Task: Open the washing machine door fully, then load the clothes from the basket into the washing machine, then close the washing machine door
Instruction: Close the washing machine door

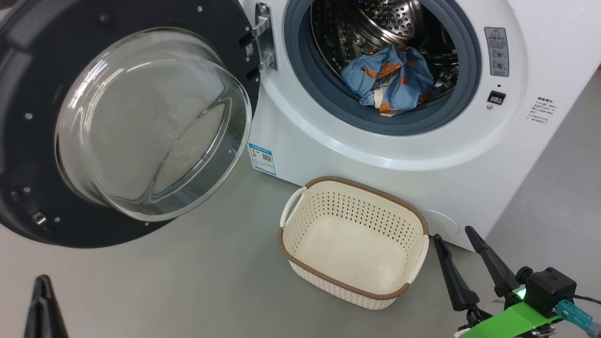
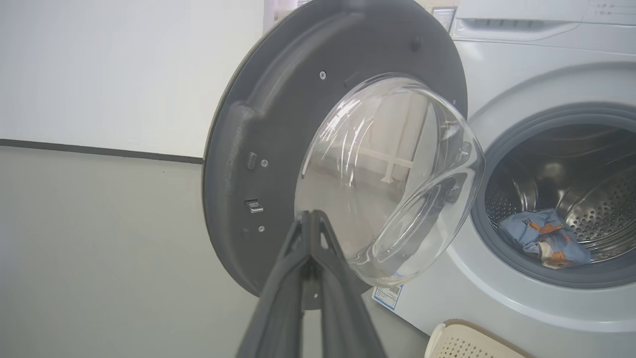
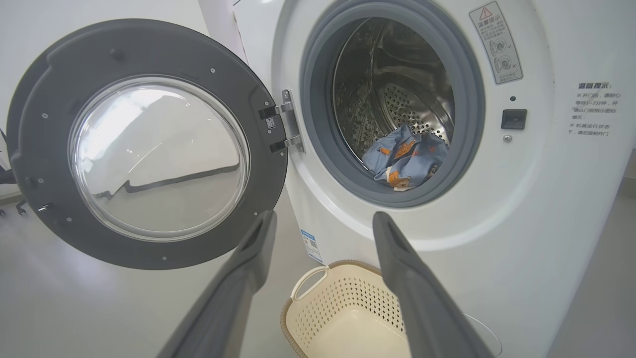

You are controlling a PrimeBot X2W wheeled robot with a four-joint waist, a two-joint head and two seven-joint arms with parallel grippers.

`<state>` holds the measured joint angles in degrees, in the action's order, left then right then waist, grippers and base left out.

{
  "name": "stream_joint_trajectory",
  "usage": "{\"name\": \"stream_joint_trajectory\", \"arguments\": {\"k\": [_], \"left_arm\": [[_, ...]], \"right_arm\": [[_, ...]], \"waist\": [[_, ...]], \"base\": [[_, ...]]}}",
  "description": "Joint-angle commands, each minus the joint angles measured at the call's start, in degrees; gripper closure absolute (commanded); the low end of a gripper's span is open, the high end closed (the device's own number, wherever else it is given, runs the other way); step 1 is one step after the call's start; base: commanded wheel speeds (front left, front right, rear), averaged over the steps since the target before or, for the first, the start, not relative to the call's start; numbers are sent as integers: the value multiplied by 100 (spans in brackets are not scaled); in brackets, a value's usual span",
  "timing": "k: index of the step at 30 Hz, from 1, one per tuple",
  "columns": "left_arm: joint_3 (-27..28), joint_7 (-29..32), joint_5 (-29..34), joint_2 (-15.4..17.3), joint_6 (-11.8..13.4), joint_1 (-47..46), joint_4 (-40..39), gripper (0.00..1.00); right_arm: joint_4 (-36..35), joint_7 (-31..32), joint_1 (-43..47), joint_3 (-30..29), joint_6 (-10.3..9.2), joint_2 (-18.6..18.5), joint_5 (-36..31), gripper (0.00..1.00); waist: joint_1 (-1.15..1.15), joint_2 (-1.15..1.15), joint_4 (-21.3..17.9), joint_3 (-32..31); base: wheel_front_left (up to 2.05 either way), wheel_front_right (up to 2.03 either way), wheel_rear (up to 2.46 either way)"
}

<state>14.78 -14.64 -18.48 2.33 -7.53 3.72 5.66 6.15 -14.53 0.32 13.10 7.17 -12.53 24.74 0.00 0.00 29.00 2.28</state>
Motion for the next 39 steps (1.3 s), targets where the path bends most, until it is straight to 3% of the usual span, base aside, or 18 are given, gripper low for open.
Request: {"name": "stream_joint_trajectory", "arguments": {"k": [1, 7, 12, 13, 24, 32, 39], "left_arm": [[248, -36, -111, 138, 4, -260, -252, 100], [461, -36, -600, 835, 4, -835, -696, 100], [755, -36, -1496, 1543, 4, -1573, -274, 100], [755, -36, -1496, 1543, 4, -1573, -274, 100], [744, 172, -4028, 2897, 4, -3436, 2129, 100], [120, 1072, -4878, 3597, 4, -4318, 3399, 100], [-201, 1854, -5388, 3895, 4, -4639, 4004, 100]], "right_arm": [[-124, -47, -140, 117, 32, -61, 19, 0], [-148, -47, -87, 83, 32, -35, 3, 0], [-183, -47, -84, 9, 32, -35, -36, 0], [-183, -47, -84, 9, 32, -35, -36, 0], [-263, -47, -222, -6, 32, -173, -75, 0], [-312, -47, -438, -13, 32, -384, -117, 0], [-363, -47, -547, -22, 32, -535, -138, 0]], "waist": [[0, 0, -3, 0], [0, 0, -20, -8], [0, 0, -70, 87], [0, 0, -70, 87], [0, 0, -254, 428], [0, 0, -278, 840], [0, 0, -277, 1103]], "base": [[0, 0, 0], [0, 0, 0], [0, 0, 0], [0, 0, 0], [0, 0, 0], [0, 0, 0], [0, 0, 0]]}}
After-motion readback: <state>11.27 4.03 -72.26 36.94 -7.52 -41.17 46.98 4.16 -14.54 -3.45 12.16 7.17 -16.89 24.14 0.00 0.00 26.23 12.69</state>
